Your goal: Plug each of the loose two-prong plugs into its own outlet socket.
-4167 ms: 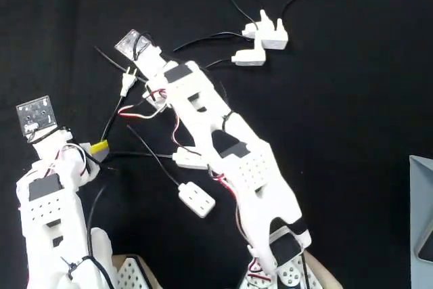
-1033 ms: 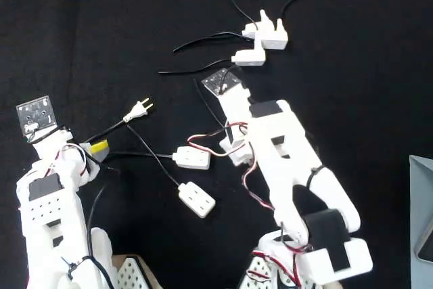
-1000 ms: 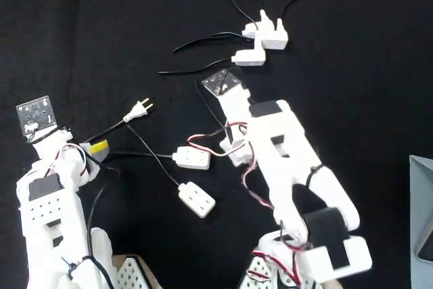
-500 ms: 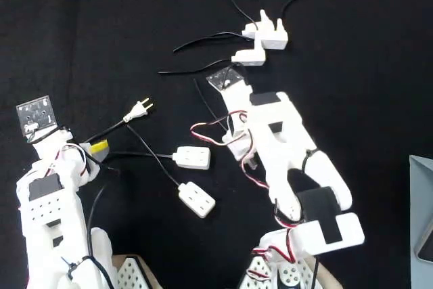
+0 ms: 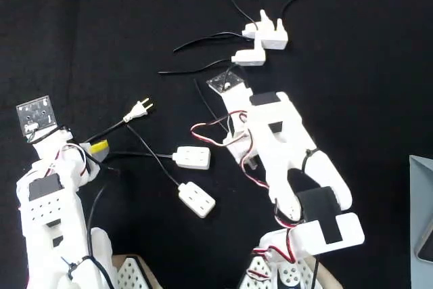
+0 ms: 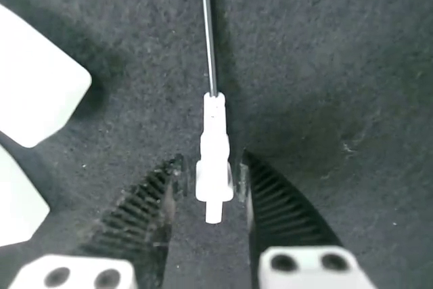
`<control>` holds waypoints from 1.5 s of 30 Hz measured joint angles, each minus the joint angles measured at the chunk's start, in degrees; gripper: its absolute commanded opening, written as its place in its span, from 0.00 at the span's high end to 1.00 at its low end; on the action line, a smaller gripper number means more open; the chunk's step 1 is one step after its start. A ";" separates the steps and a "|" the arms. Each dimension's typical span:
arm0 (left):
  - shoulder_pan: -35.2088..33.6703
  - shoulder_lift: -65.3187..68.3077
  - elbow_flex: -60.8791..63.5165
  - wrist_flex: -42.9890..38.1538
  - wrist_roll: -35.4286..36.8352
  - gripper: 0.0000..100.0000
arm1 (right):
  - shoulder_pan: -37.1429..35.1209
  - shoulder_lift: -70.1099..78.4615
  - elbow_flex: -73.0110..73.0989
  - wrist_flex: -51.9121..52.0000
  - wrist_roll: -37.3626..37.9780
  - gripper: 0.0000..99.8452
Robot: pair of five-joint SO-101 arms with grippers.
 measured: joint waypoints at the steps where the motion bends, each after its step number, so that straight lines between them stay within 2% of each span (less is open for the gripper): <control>1: 0.00 0.00 0.00 0.00 0.00 0.65 | 0.00 0.00 0.00 0.09 0.00 0.89; 10: 0.00 0.00 0.00 0.00 0.00 0.65 | 0.00 0.00 0.00 0.09 0.00 0.89; 15: 0.00 0.00 0.00 0.00 0.00 0.65 | 0.00 0.09 0.00 0.09 0.00 0.96; 23: 0.00 0.00 0.00 0.00 0.00 0.65 | 0.09 0.09 0.00 0.09 0.00 0.98; 29: 0.00 0.00 0.00 0.00 0.00 0.65 | 0.09 0.18 0.00 0.09 0.00 0.90; 36: 0.00 0.00 0.00 0.00 0.00 0.65 | 0.18 6.33 -2.20 0.00 0.00 0.99; 45: 0.00 0.00 0.00 0.00 0.00 0.65 | 0.26 7.12 -4.31 1.58 0.00 0.96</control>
